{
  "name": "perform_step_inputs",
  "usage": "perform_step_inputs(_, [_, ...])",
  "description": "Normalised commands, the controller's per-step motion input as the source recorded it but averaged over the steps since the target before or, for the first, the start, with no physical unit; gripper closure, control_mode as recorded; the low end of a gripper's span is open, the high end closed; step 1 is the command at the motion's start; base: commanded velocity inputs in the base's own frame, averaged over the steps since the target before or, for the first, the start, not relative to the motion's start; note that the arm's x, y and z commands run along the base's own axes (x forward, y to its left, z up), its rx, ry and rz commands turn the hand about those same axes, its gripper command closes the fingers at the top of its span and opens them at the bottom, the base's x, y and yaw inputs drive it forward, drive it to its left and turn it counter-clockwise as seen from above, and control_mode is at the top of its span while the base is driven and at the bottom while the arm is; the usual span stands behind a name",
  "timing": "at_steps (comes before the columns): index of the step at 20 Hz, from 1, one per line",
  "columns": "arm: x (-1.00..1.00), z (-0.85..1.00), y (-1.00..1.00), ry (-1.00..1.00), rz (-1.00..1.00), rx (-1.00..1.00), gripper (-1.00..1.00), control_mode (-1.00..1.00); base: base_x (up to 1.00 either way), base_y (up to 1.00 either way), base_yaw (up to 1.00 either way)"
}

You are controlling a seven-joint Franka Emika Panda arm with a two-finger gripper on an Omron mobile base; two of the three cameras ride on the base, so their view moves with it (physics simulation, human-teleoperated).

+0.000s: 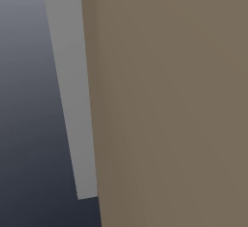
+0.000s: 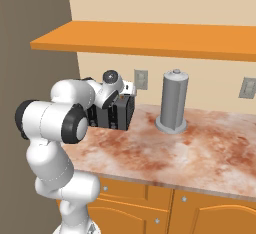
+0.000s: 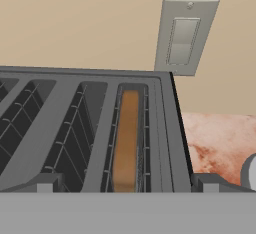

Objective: Start the toaster. Once the lever pops up, take the bread to the plate on the dining counter.

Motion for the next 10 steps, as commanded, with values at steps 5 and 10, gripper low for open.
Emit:
perform_step_inputs(5, [0.0,0.0,0.0,0.0,0.0,0.0,-1.0,-1.0,0.0,0.0,0.0])
perform_step_inputs(10, [0.0,0.0,0.0,0.0,0.0,0.0,-1.0,-1.0,0.0,0.0,0.0])
